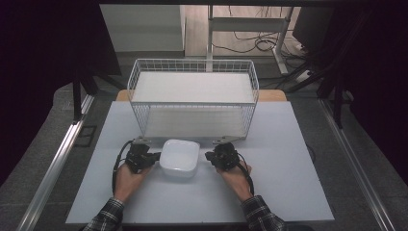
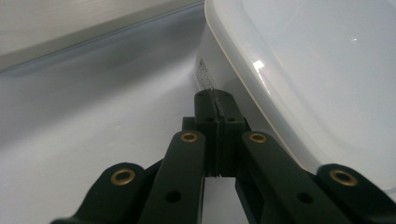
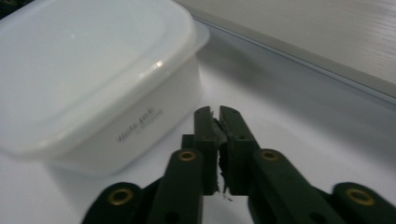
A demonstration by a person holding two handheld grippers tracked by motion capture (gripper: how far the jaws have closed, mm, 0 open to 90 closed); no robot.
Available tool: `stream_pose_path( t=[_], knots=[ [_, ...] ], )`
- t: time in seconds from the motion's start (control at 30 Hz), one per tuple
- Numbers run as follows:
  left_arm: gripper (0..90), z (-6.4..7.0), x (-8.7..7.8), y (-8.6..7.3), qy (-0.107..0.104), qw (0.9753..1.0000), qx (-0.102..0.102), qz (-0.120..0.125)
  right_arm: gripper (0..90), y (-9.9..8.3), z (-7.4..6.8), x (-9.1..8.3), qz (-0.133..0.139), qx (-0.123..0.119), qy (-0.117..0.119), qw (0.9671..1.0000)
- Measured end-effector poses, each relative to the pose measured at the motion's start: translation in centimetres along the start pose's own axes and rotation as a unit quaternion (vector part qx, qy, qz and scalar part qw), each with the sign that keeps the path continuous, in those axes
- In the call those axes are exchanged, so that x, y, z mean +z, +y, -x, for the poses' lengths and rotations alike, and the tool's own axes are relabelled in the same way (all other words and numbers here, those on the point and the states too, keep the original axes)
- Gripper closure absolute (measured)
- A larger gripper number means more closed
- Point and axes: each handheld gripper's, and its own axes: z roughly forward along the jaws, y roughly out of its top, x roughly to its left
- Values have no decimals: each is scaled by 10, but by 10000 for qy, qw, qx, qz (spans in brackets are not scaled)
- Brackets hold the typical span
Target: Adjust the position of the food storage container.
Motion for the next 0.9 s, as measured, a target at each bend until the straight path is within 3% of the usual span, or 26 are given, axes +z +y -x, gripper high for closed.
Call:
stream_pose_path(
  t=[0.13, 0.2, 0.3, 0.57, 0.9],
  knots=[
    [900, 11, 7, 2, -184, 9998, 31, -45, 893, 0, 2, 1, -26, 26, -27, 10000],
    [900, 14, 9, 2, -140, 9998, 88, -82, 892, 0, 2, 0, -45, 35, -67, 10000],
    [900, 22, 11, 1, -217, 9996, 99, -139, 893, -6, 4, -7, -72, 105, -93, 9999],
    [900, 42, 8, -6, -327, 9990, 140, -255, 893, -19, -2, -21, -228, -13, -187, 9996],
    [900, 66, 12, -9, -496, 9979, 271, -301, 893, -39, -2, -48, -275, 137, -273, 9992]
  ],
)
